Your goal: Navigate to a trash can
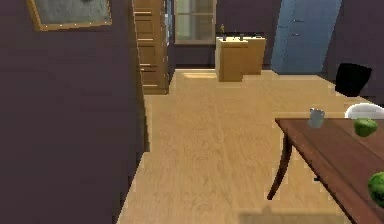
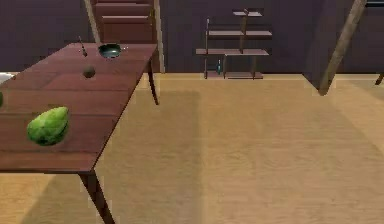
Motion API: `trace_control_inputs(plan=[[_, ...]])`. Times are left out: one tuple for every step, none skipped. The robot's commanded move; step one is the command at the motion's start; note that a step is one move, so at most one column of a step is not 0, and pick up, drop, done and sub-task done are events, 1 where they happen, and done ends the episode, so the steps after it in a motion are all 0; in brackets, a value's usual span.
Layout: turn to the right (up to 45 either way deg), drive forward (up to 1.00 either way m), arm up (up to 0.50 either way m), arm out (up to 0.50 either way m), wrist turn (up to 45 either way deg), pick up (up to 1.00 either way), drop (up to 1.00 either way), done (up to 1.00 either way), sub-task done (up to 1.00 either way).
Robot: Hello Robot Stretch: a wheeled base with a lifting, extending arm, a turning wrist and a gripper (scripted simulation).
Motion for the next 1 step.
trace_control_inputs(plan=[[0.0, 1.0, 0.0, 0.0, 0.0, 0.0, 0.0, 0.0, 0.0]])
